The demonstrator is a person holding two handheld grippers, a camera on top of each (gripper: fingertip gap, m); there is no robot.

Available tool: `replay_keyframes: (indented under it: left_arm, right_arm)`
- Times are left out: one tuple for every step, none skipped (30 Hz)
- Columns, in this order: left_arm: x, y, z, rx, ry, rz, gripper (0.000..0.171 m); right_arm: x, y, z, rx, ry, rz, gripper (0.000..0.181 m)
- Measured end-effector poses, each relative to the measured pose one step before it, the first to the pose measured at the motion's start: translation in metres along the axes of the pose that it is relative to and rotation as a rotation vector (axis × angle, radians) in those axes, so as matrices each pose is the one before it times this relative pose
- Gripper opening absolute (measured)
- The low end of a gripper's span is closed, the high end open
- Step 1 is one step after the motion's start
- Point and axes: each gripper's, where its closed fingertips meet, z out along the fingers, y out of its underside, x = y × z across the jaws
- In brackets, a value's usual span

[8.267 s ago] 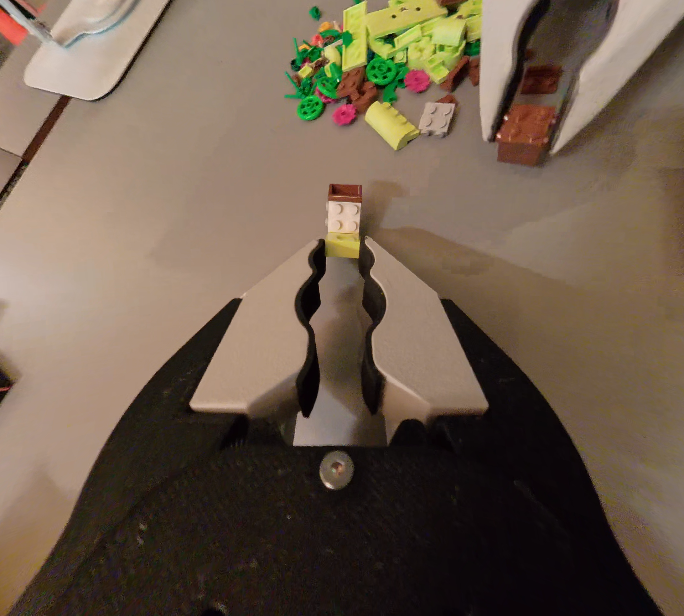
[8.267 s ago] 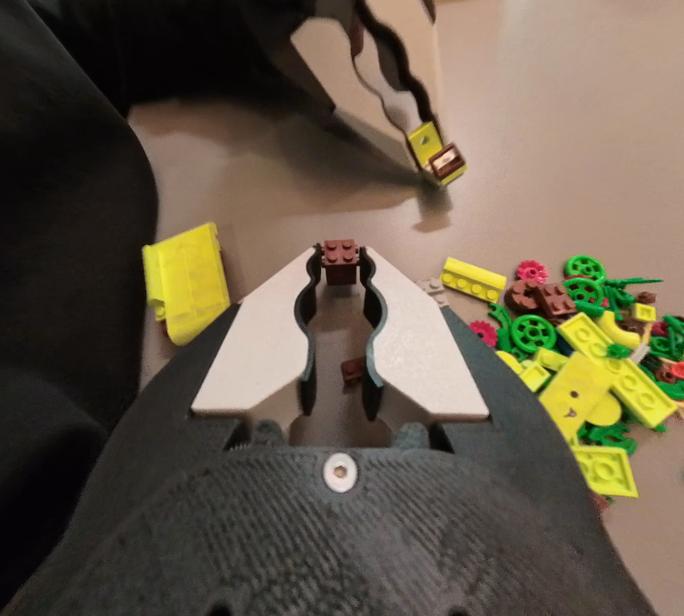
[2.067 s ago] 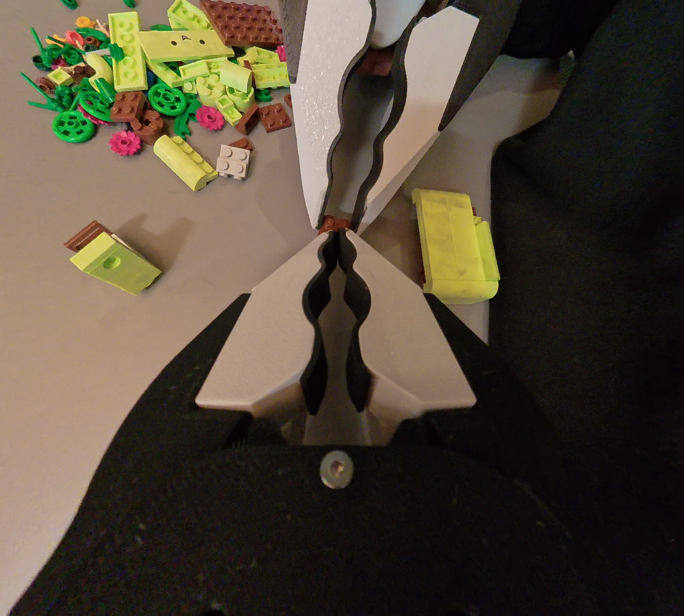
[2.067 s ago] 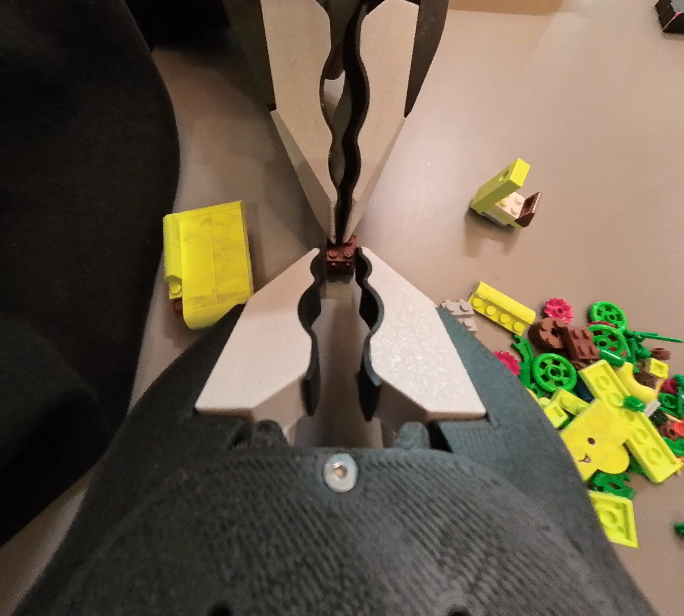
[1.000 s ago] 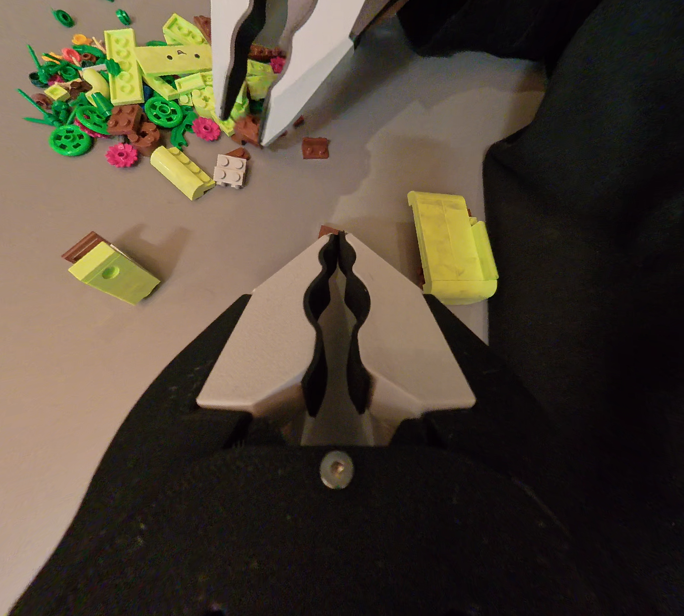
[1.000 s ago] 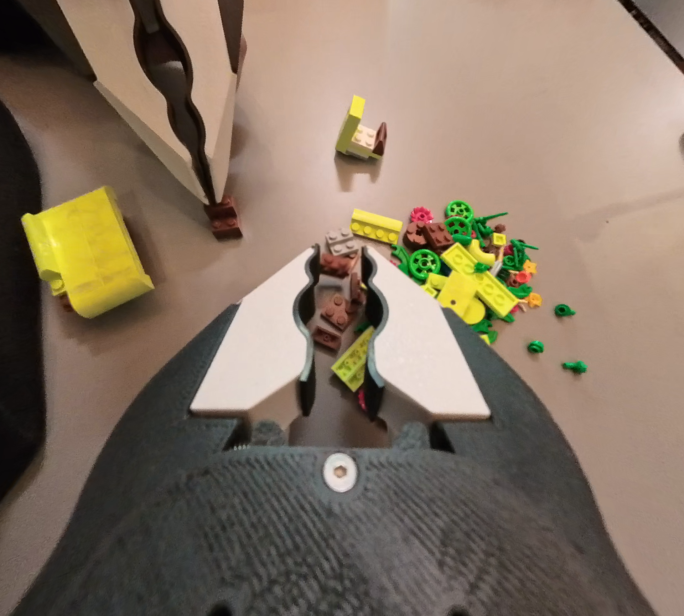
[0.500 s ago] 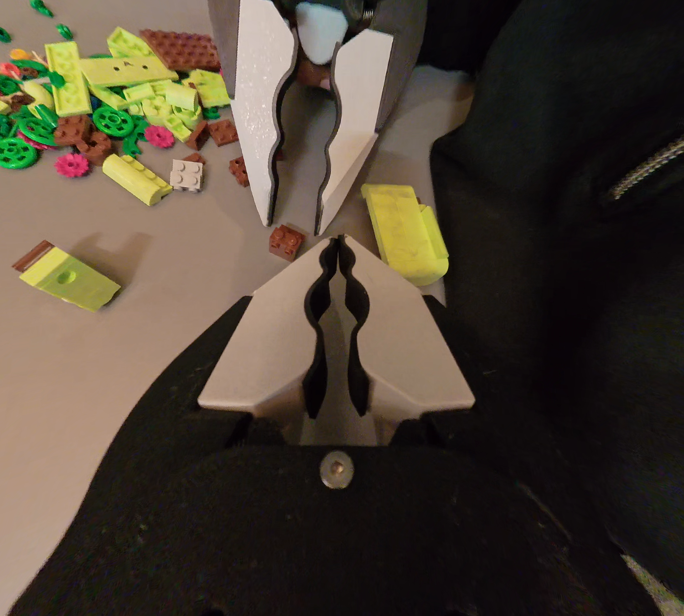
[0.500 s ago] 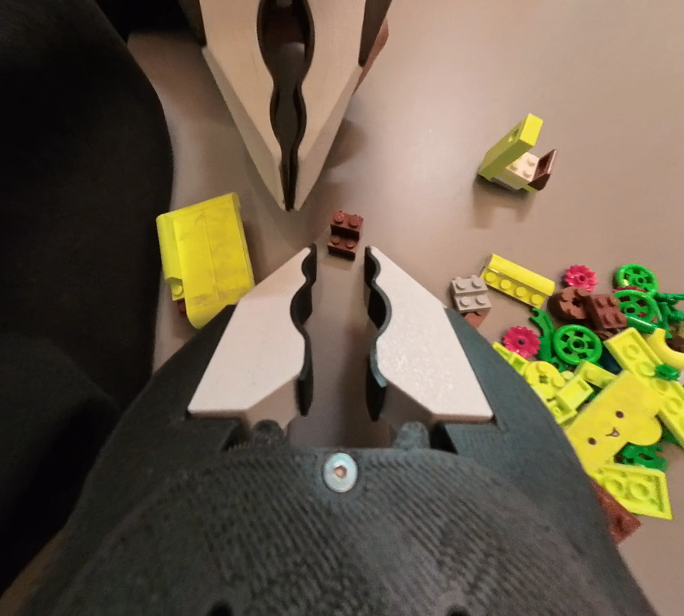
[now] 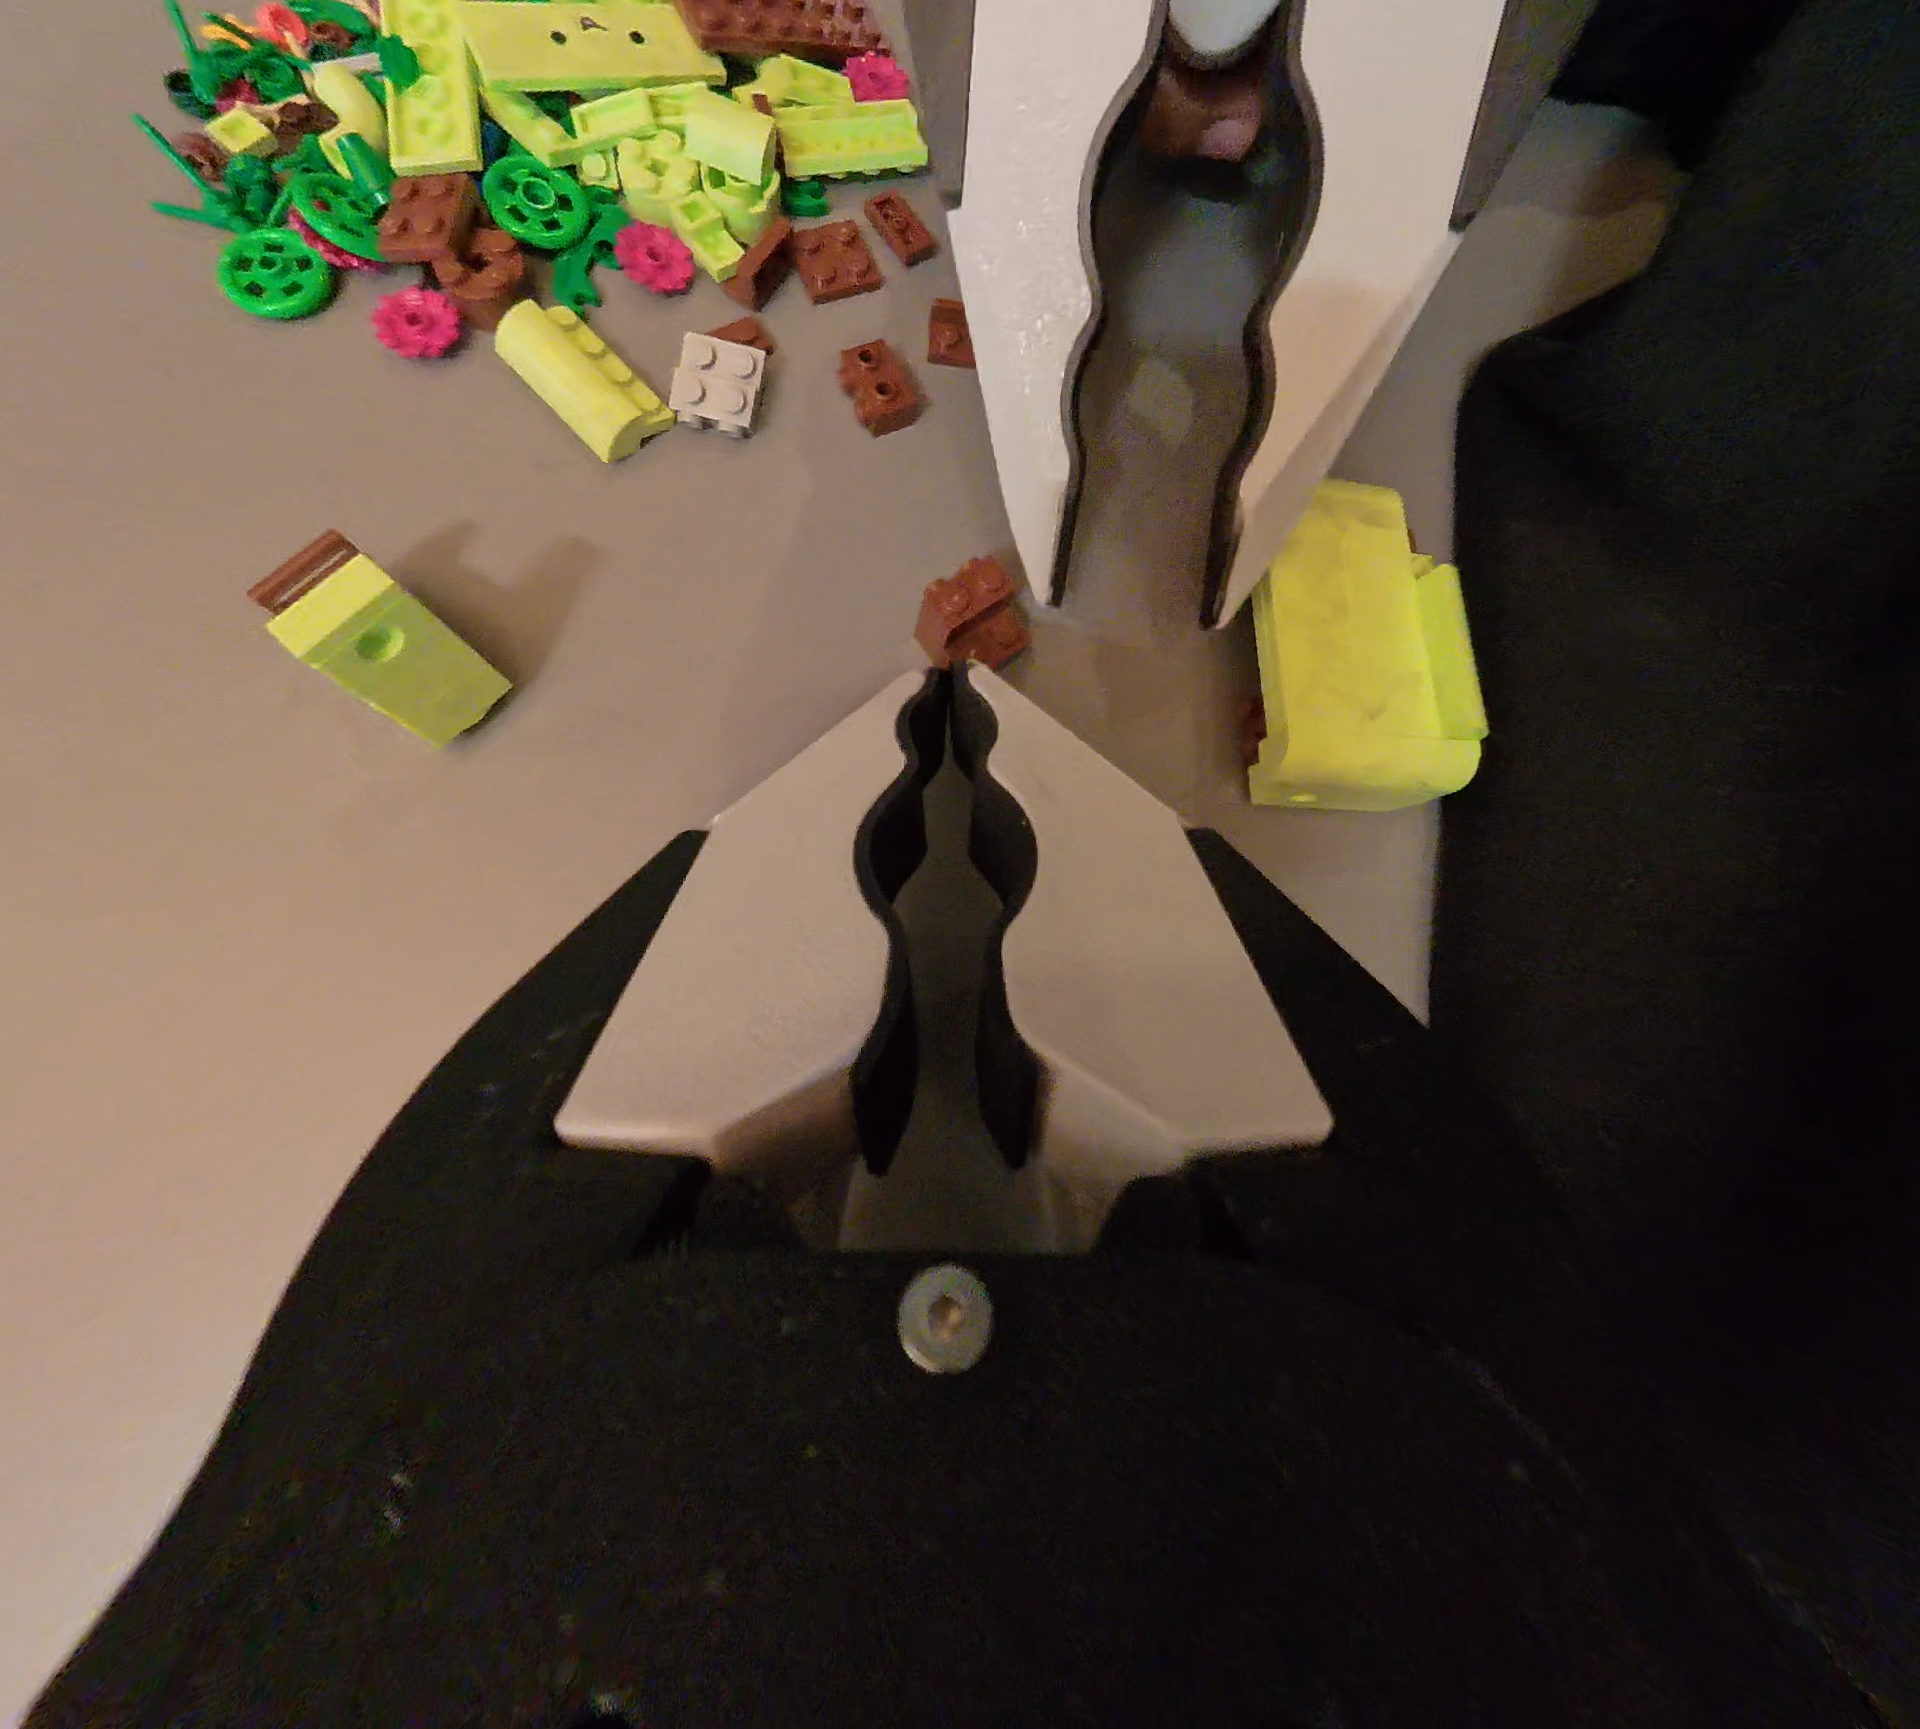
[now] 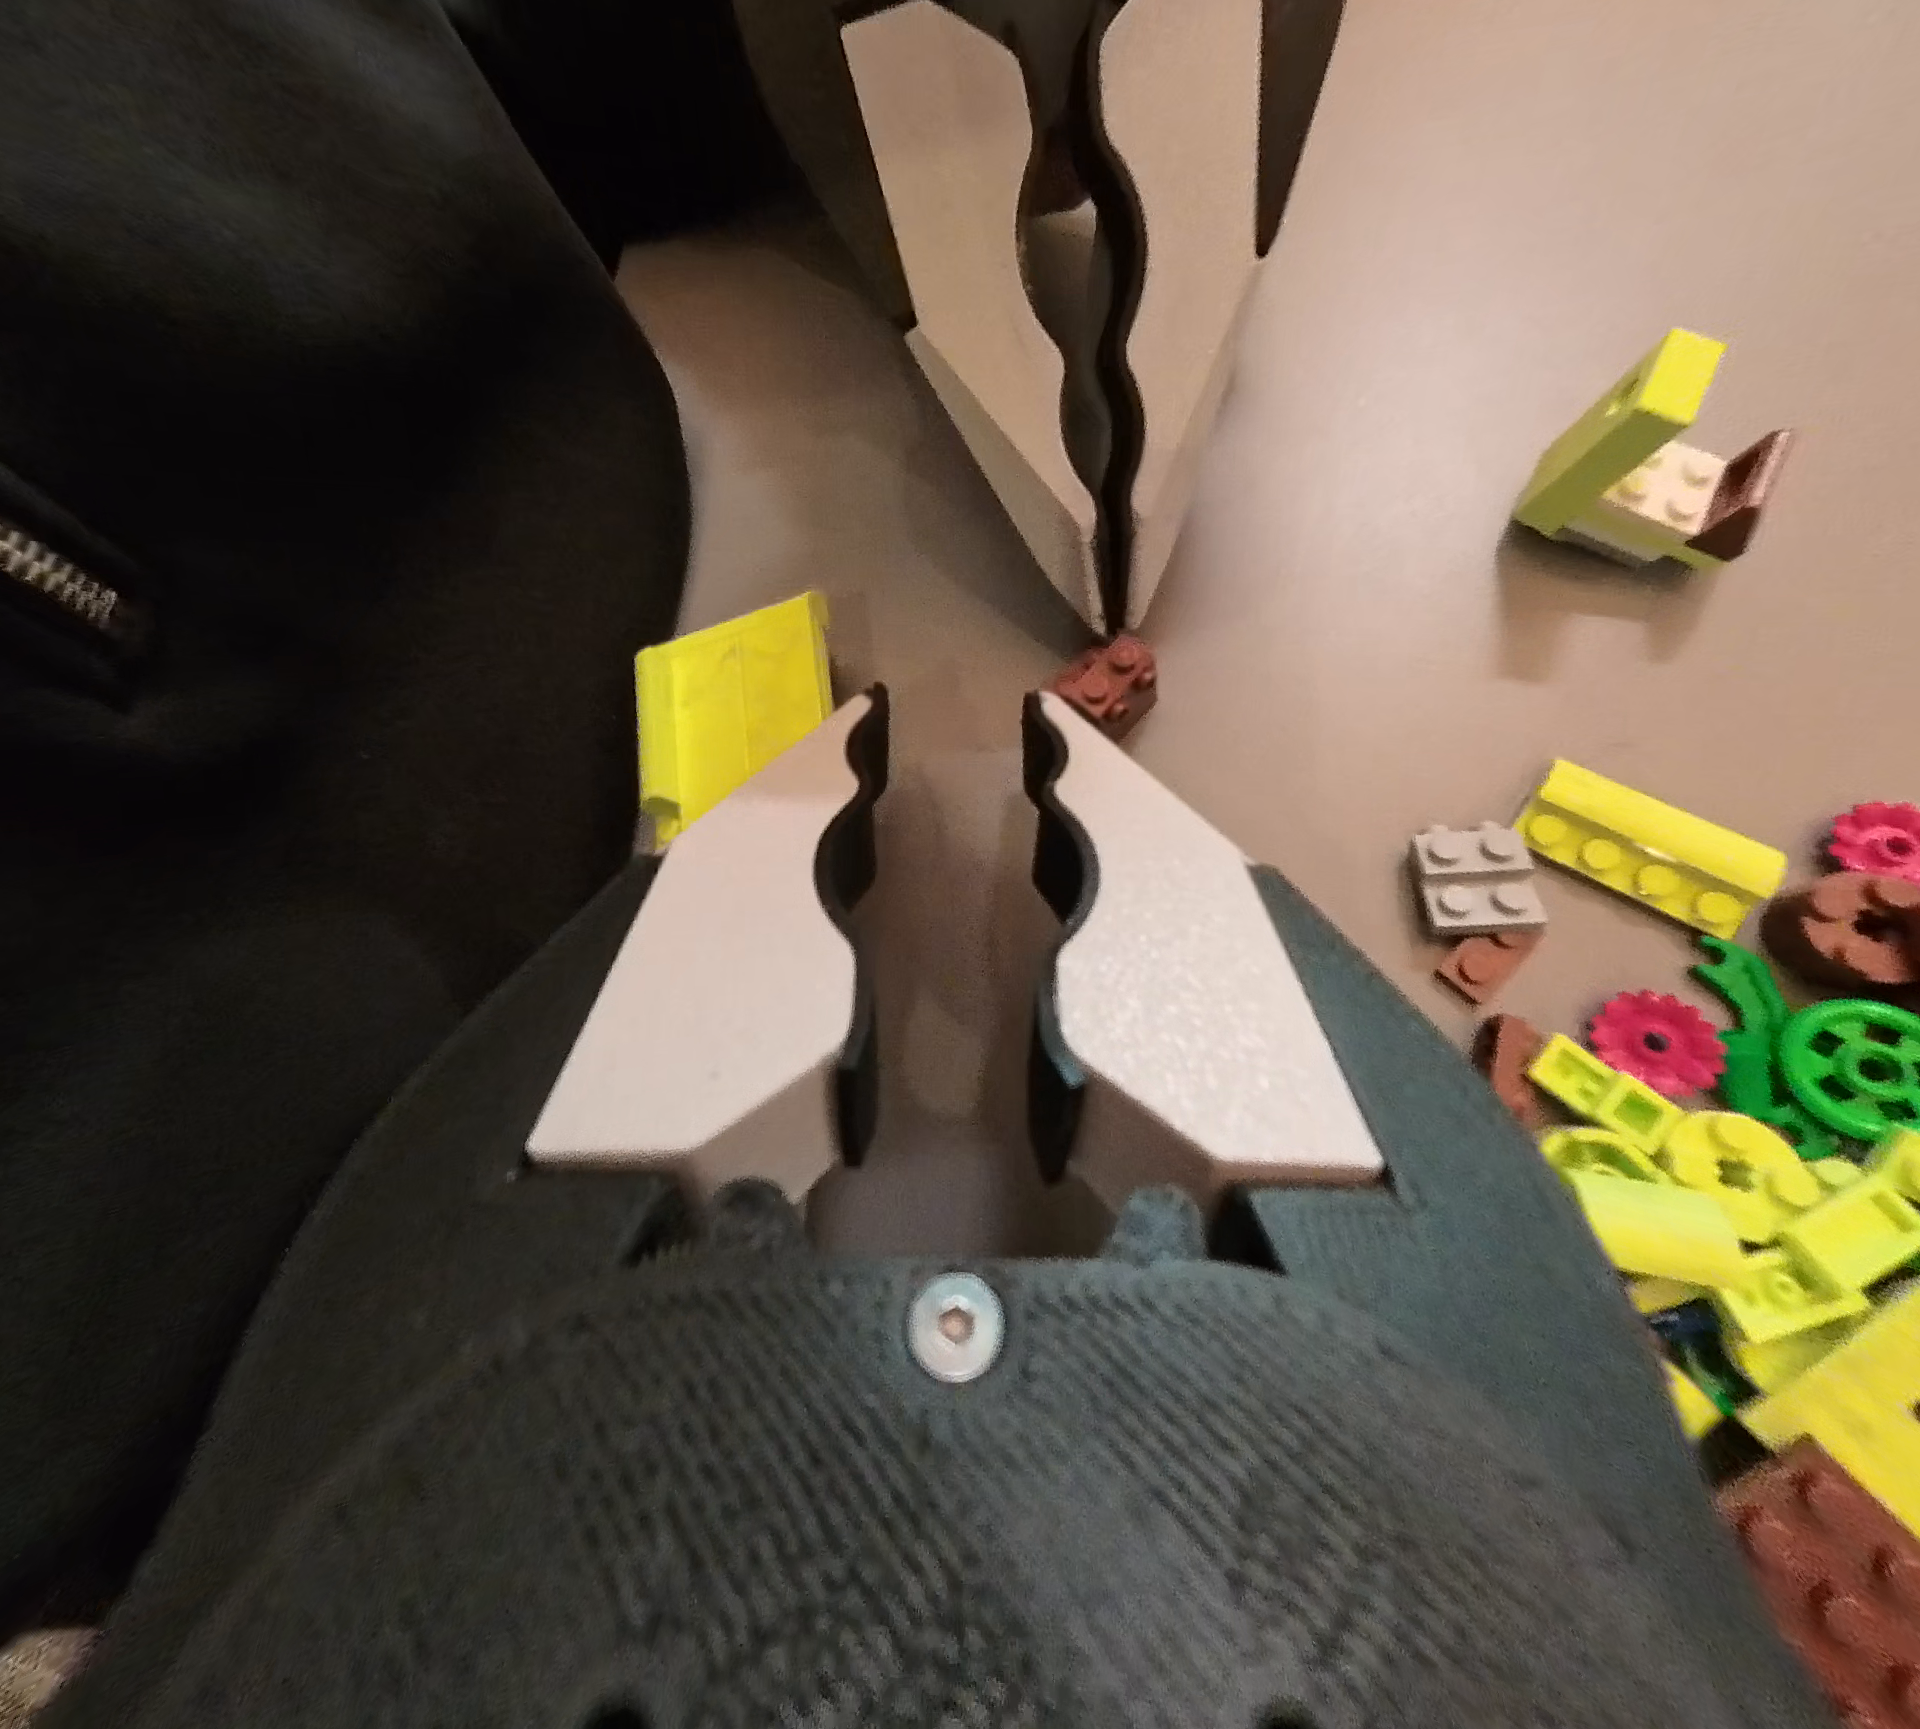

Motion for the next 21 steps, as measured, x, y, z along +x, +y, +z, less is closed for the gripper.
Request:
replay_keyframes:
  left_arm:
    - [-0.00059,0.00003,-0.00052,0.00261,-0.0025,0.0029,0.000]
    - [-0.00108,-0.00046,-0.00059,0.00315,-0.0079,0.0029,0.000]
    - [0.00027,-0.00150,-0.00055,0.00825,-0.0005,0.0035,0.000]
    - [0.00051,-0.00206,-0.00084,0.01130,0.0017,0.0012,0.000]
    - [0.00120,-0.00225,-0.00092,0.01213,0.0069,-0.0010,0.000]
    - [0.00249,-0.00196,-0.00091,0.01124,0.0157,-0.0029,0.000]
    - [0.00235,-0.00142,-0.00058,0.00844,0.0156,-0.0041,0.000]
    - [0.00124,-0.00045,0.00003,0.00178,0.0080,-0.0022,0.000]
    - [0.00030,0.00027,0.00050,-0.00259,0.0001,0.0009,0.000]
    - [0.00015,0.00045,0.00094,-0.00407,-0.0015,0.0027,0.000]
    - [0.00056,-0.00002,0.00090,-0.00218,-0.0001,0.0025,0.000]
    - [0.00083,-0.00057,0.00090,0.00024,0.0005,0.0027,0.000]
    - [0.00059,-0.00082,0.00087,0.00172,-0.0014,0.0016,0.000]
    - [0.00045,-0.00031,0.00102,-0.00174,-0.0015,0.0005,0.000]
    - [-0.00028,0.00048,0.00124,-0.00608,-0.0060,0.0007,0.000]
    - [-0.00161,0.00173,0.00141,-0.01279,-0.0138,0.0024,0.000]
    - [-0.00165,0.00240,0.00148,-0.01565,-0.0145,0.0031,0.000]
    - [-0.00002,-0.00100,0.00023,0.00480,-0.0047,-0.0004,0.000]
    - [-0.00048,-0.00002,0.00024,-0.00401,-0.0057,-0.0014,0.000]
    - [-0.00076,-0.00005,0.00017,-0.00130,-0.0079,-0.0039,0.000]
    - [-0.00042,-0.00015,0.00007,-0.00132,-0.0068,-0.0001,0.000]
  right_arm:
    - [0.00099,-0.00203,-0.00208,0.0117,0.0052,-0.0011,0.023]
    - [0.00204,-0.00133,-0.00258,0.0096,0.0123,-0.0051,0.022]
    - [0.00292,-0.00131,-0.00287,0.0106,0.0154,-0.0026,0.020]
    - [0.00299,-0.00129,-0.00265,0.0111,0.0141,0.0015,0.019]
    - [0.00327,-0.00124,-0.00226,0.0098,0.0155,0.0023,0.018]
    - [0.00404,-0.00057,-0.00155,0.0054,0.0226,-0.0018,0.018]
    - [0.00431,-0.00001,-0.00054,0.0002,0.0284,-0.0095,0.020]
    - [0.00352,0.00029,0.00044,-0.0027,0.0268,-0.0160,0.022]
    - [0.00185,0.00015,0.00117,-0.0024,0.0205,-0.0172,0.025]
    - [0.00040,-0.00033,0.00170,-0.0014,0.0118,-0.0143,0.027]
    - [-0.00074,-0.00034,0.00201,-0.0020,0.0027,-0.0101,0.028]
    - [-0.00117,-0.00007,0.00216,-0.0043,-0.0021,-0.0060,0.029]
    - [-0.00084,0.00026,0.00191,-0.0057,-0.0024,-0.0030,0.031]
    - [-0.00053,0.00028,0.00168,-0.0047,-0.0022,-0.0017,0.031]
    - [-0.00040,0.00040,0.00131,-0.0035,-0.0019,-0.0008,0.031]
    - [-0.00008,0.00027,0.00095,-0.0023,-0.0007,0.0001,0.031]
    - [0.00009,0.00025,0.00058,-0.0019,0.0005,0.0002,0.031]
    - [0.00025,0.00014,0.00032,-0.0013,0.0016,-0.0005,0.031]
    - [0.00025,-0.00015,-0.00006,0.0007,0.0011,-0.0004,0.030]
    - [-0.00005,-0.00038,-0.00011,0.0020,-0.0014,0.0013,0.029]
    - [0.00011,-0.00010,-0.00018,0.0006,-0.0011,0.0030,0.029]
